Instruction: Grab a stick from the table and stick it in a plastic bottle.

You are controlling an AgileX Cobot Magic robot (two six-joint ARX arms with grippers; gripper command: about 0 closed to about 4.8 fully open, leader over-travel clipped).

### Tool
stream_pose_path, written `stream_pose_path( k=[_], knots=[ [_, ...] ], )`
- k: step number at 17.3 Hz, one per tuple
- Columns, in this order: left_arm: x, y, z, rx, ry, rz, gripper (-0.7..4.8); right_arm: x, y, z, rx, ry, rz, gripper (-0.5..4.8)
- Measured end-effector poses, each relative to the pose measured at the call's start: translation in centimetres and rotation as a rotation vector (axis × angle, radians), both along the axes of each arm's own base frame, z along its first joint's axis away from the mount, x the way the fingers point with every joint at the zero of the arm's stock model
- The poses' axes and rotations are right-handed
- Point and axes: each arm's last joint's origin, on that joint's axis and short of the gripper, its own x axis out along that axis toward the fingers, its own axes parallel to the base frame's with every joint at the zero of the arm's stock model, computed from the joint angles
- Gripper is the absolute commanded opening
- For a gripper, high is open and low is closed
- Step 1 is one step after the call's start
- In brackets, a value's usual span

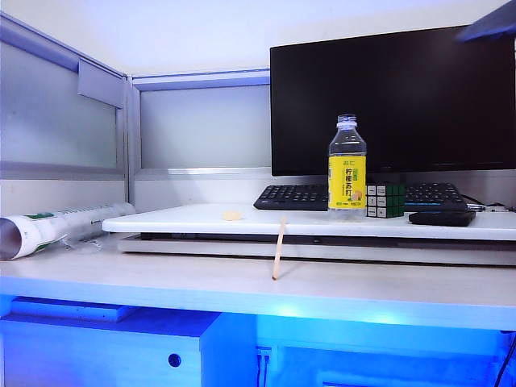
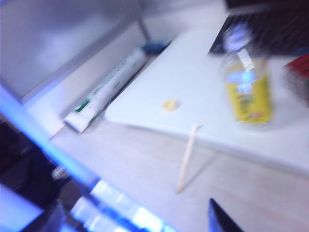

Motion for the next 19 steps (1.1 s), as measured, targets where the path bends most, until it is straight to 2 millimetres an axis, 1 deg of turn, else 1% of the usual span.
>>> stream_pose_path(
  k=[1, 3, 6, 7, 8, 9, 10, 11, 12, 13, 14, 15, 16, 17, 19],
  knots=[
    [0.0, 0.0, 0.0, 0.000, 0.000, 0.000, -0.05, 1.7, 1.0, 0.0, 0.006, 0.055, 0.034, 4.79],
    [0.0, 0.0, 0.0, 0.000, 0.000, 0.000, -0.05, 4.5, 2.9, -0.9, 0.018, 0.169, 0.076, 4.79],
    [0.0, 0.0, 0.0, 0.000, 0.000, -0.001, -0.05, 7.3, 4.5, -2.2, 0.019, 0.270, 0.096, 4.79],
    [0.0, 0.0, 0.0, 0.000, 0.000, -0.001, -0.05, 8.4, 5.0, -2.9, 0.015, 0.308, 0.100, 4.79],
    [0.0, 0.0, 0.0, 0.000, 0.000, -0.001, -0.05, 9.1, 5.3, -3.6, 0.015, 0.339, 0.104, 4.79],
    [0.0, 0.0, 0.0, 0.000, 0.000, -0.001, -0.05, 10.1, 5.7, -4.7, 0.021, 0.398, 0.110, 4.79],
    [0.0, 0.0, 0.0, 0.000, 0.000, -0.001, -0.05, 12.5, 6.5, -6.3, 0.045, 0.474, 0.115, 4.79],
    [0.0, 0.0, 0.0, 0.000, 0.000, -0.001, -0.05, 14.0, 7.1, -7.9, 0.047, 0.514, 0.111, 4.79],
    [0.0, 0.0, 0.0, 0.003, -0.002, -0.001, -0.05, 16.6, 7.9, -9.5, 0.065, 0.529, 0.102, 4.79],
    [0.0, 0.0, 0.0, 0.003, -0.002, -0.001, -0.05, 17.3, 8.1, -9.8, 0.066, 0.532, 0.101, 4.79],
    [0.0, 0.0, 0.0, 0.003, -0.002, -0.001, -0.05, 18.6, 8.9, -10.6, 0.062, 0.541, 0.106, 4.79],
    [0.0, 0.0, 0.0, 0.003, -0.002, -0.001, -0.05, 19.4, 9.9, -11.1, 0.056, 0.545, 0.120, 4.79],
    [0.0, 0.0, 0.0, 0.003, -0.002, -0.001, -0.05, 20.1, 10.2, -11.3, 0.056, 0.540, 0.120, 4.79],
    [0.0, 0.0, 0.0, 0.003, -0.002, -0.001, -0.05, 21.1, 11.0, -12.6, 0.047, 0.560, 0.126, 4.79],
    [0.0, 0.0, 0.0, 0.003, -0.002, -0.001, -0.05, 21.7, 11.3, -13.3, 0.034, 0.567, 0.106, 4.79]
  ],
)
